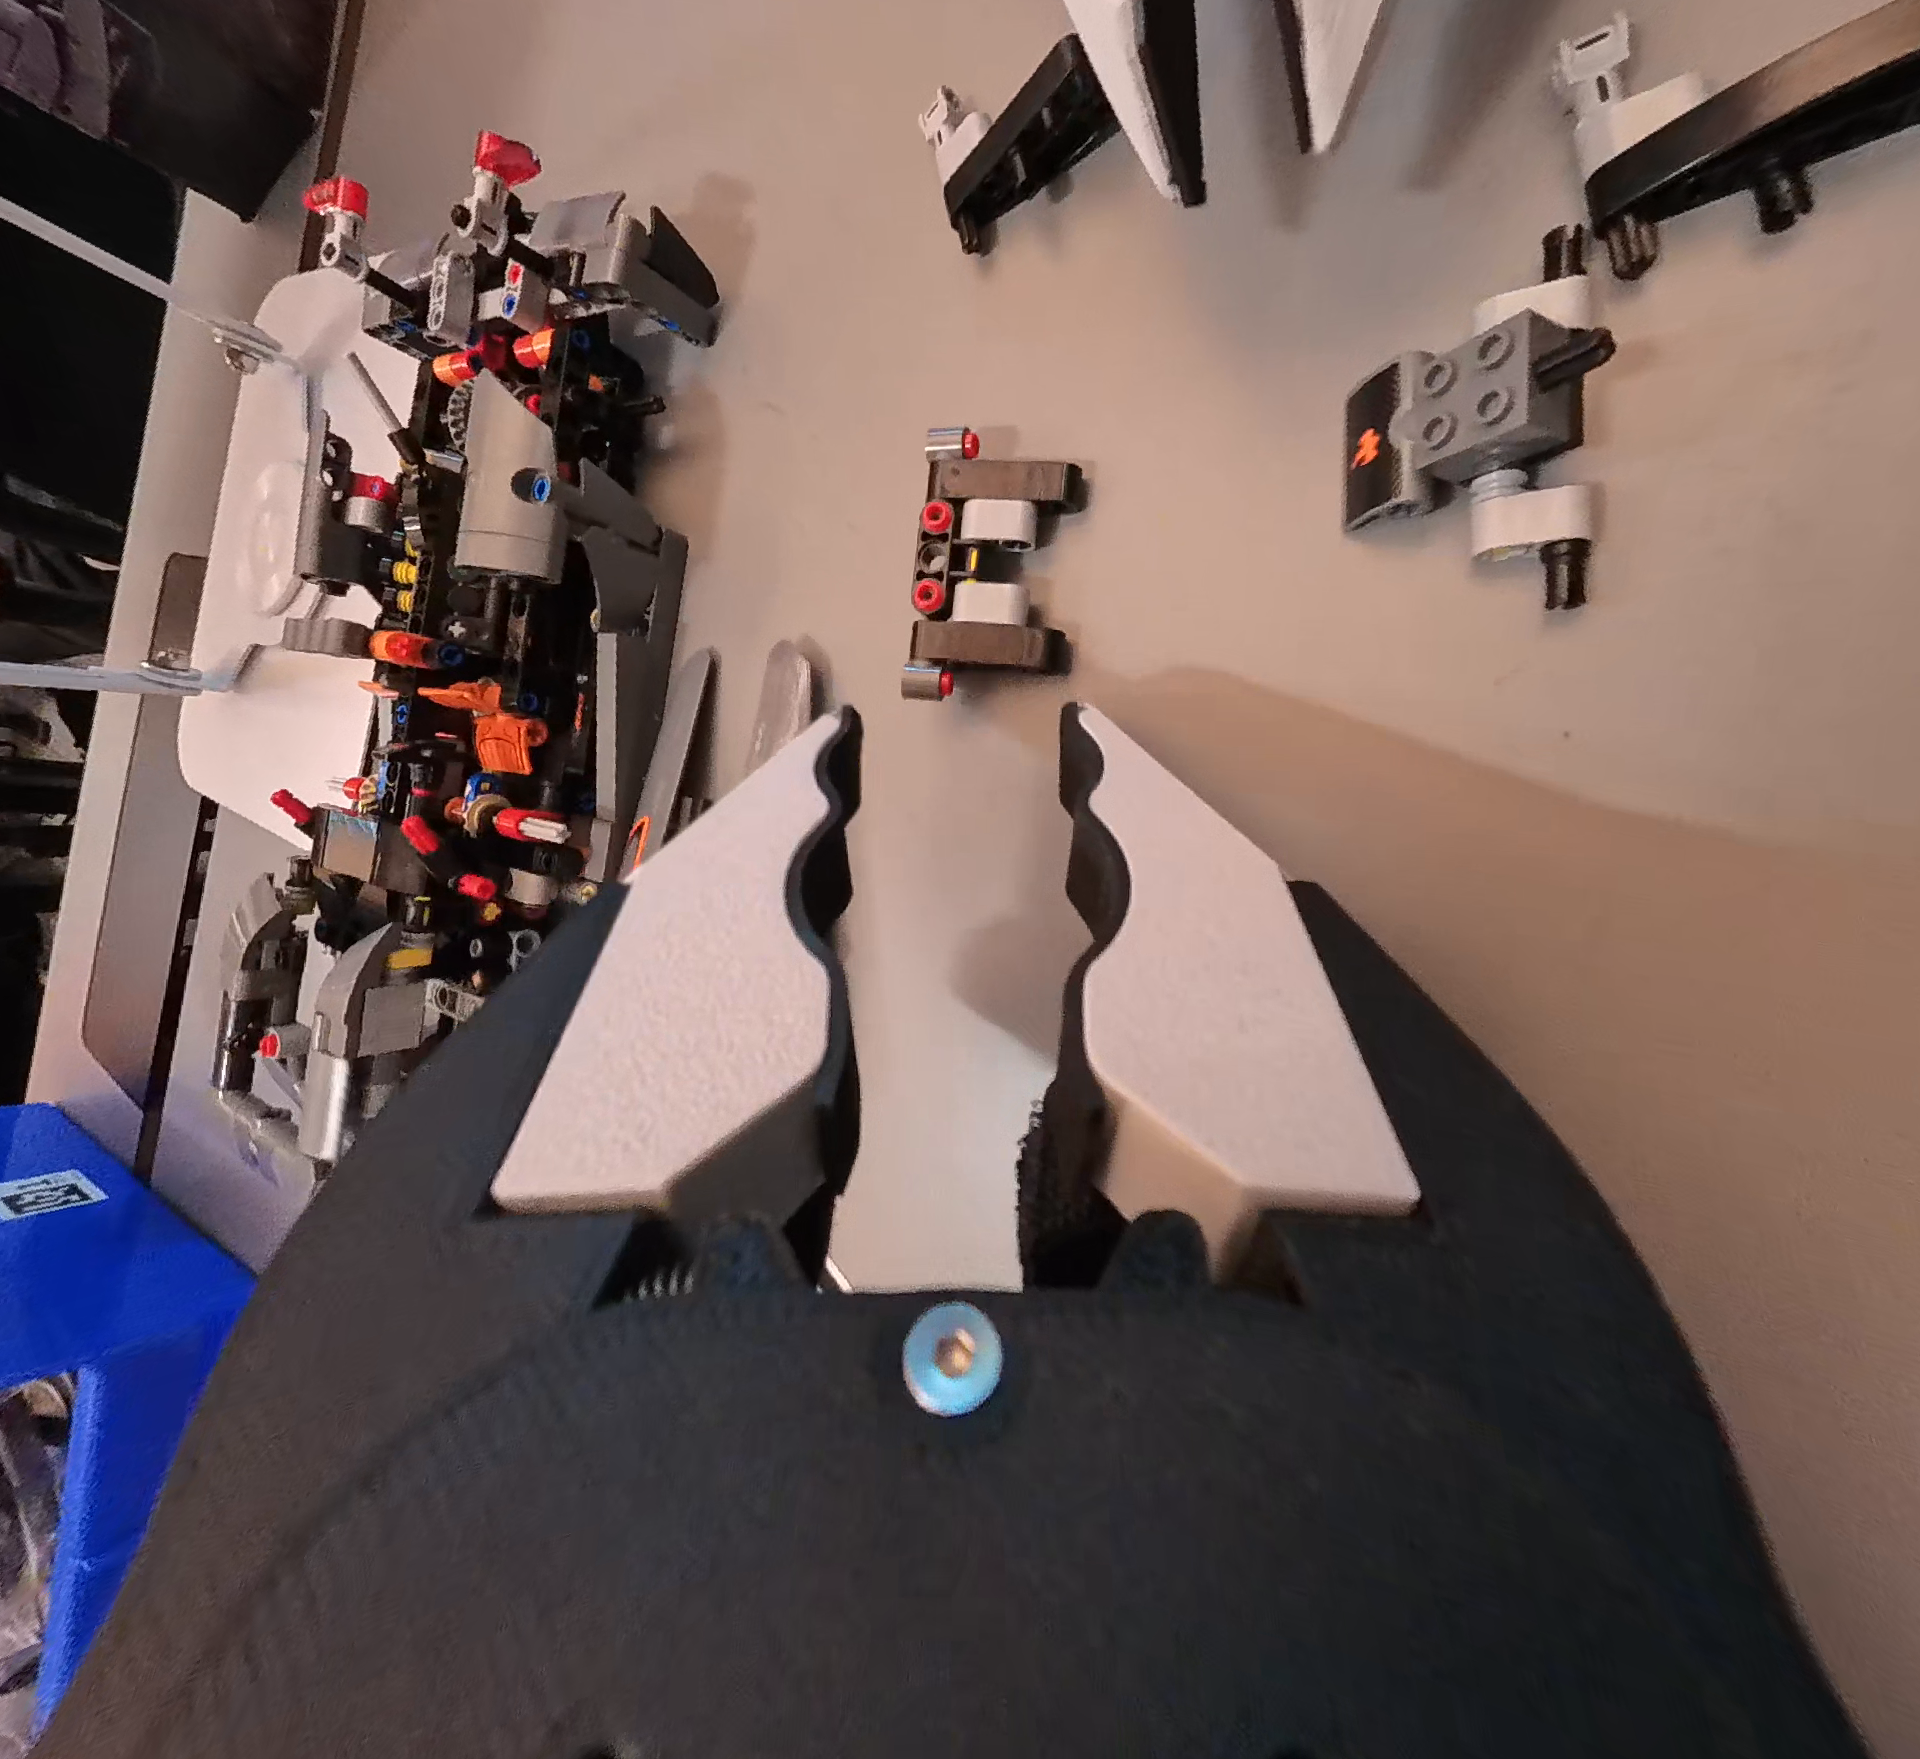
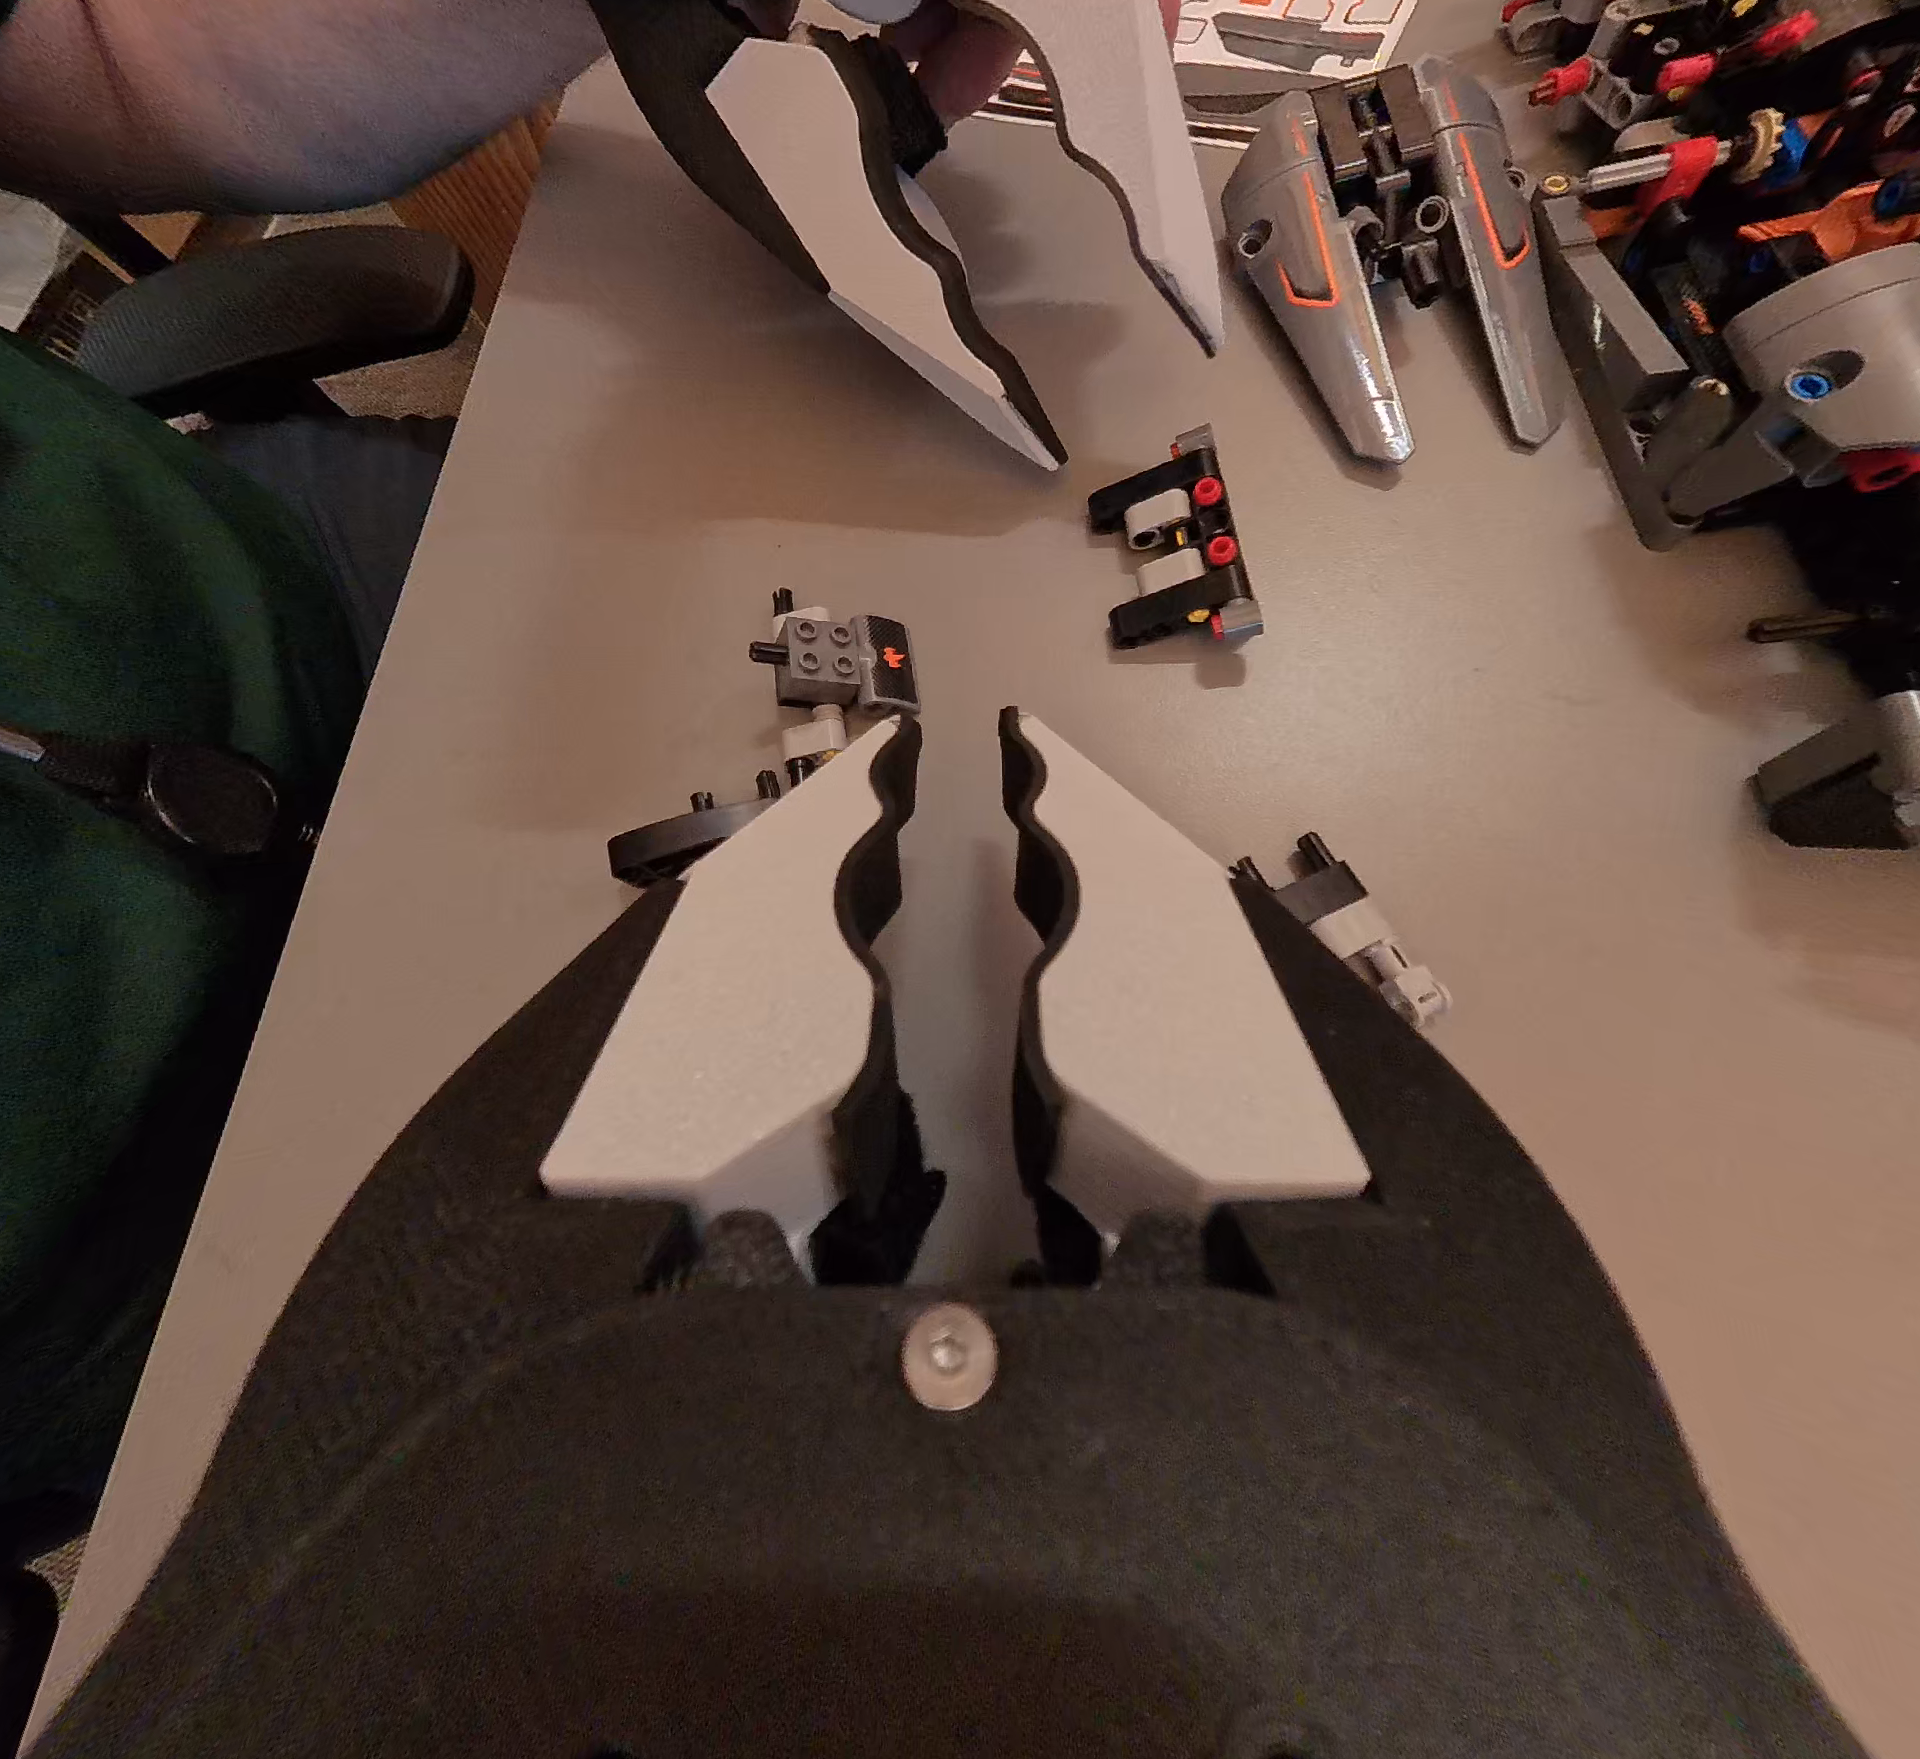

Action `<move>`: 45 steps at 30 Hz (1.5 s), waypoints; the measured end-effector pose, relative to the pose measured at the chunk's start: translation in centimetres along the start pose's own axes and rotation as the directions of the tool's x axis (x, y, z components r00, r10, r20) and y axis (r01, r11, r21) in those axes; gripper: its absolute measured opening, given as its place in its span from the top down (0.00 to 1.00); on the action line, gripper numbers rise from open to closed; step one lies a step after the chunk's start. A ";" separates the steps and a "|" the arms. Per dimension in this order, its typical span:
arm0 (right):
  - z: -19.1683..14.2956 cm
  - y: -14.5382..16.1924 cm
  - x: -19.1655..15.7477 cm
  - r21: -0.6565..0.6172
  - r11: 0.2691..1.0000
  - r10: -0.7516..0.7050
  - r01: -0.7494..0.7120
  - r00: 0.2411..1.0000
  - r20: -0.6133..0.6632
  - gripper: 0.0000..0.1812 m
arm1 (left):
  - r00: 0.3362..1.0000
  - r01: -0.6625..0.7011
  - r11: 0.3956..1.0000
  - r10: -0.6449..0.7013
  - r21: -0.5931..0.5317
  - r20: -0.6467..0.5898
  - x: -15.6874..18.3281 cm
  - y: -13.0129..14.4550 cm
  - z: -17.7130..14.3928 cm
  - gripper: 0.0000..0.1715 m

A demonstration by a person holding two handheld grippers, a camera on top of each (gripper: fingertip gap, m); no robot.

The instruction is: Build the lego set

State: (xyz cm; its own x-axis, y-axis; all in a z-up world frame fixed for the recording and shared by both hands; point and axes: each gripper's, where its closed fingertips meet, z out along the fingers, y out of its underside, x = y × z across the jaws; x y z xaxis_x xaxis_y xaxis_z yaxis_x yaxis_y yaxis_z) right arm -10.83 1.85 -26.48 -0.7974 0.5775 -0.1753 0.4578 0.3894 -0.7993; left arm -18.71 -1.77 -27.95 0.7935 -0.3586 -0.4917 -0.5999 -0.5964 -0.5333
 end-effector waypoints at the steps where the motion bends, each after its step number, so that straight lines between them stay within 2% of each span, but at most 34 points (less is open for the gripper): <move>1: 0.0 0.0 0.0 0.000 1.000 -0.001 0.001 1.000 -0.002 0.92 | 1.000 0.000 1.000 0.000 -0.001 0.000 0.0 0.0 0.0 0.79; 29: -1.2 -0.5 0.7 0.033 0.999 -0.022 0.024 0.999 -0.045 0.93 | 1.000 0.004 0.999 -0.004 -0.035 0.002 -0.1 0.5 0.0 0.79; 36: -1.1 -0.4 0.6 0.022 0.999 -0.029 0.030 0.999 -0.044 0.93 | 0.999 0.019 0.999 -0.021 -0.042 -0.034 0.1 0.9 -0.3 0.78; 45: -1.1 -0.3 0.6 0.016 0.999 -0.035 0.036 0.998 -0.046 0.93 | 0.999 -0.007 1.000 0.007 -0.008 -0.039 -0.1 -0.7 0.9 0.76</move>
State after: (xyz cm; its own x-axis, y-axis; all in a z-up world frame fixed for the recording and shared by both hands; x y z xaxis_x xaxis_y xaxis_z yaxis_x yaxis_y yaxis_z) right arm -11.00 2.83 -25.71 -0.7939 0.5960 -0.1200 0.4223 0.3987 -0.8141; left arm -18.44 -0.63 -28.15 0.7926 -0.3904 -0.4683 -0.6049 -0.5995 -0.5241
